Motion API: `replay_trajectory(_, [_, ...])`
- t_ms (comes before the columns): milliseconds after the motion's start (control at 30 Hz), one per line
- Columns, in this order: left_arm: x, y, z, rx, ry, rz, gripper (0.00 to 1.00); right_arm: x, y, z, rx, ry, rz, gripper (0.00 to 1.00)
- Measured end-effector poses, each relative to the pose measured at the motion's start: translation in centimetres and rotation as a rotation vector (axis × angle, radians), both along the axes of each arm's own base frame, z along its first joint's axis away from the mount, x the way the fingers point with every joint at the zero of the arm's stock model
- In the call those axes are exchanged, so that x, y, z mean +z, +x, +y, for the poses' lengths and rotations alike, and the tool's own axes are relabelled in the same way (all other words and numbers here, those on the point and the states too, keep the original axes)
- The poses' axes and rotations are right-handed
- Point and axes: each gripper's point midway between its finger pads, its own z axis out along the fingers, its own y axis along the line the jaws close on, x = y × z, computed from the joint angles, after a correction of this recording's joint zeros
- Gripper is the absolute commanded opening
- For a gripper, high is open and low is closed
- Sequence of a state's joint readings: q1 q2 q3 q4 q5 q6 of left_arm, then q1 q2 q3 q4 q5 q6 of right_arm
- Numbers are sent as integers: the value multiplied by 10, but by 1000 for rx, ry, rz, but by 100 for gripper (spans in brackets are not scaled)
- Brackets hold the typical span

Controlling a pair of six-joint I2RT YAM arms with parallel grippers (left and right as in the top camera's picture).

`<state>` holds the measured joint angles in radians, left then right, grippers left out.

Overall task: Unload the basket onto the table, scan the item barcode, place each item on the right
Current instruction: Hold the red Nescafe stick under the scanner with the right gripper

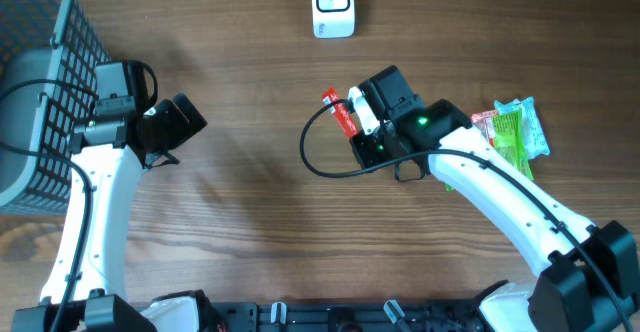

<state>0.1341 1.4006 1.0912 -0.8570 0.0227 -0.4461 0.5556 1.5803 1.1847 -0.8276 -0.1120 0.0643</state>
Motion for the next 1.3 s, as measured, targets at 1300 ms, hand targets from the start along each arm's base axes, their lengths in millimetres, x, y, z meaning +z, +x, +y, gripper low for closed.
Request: replay_trajectory(1300, [0, 0, 0, 0, 0, 0, 100, -16, 298, -3, 177, -1113, -701, 4])
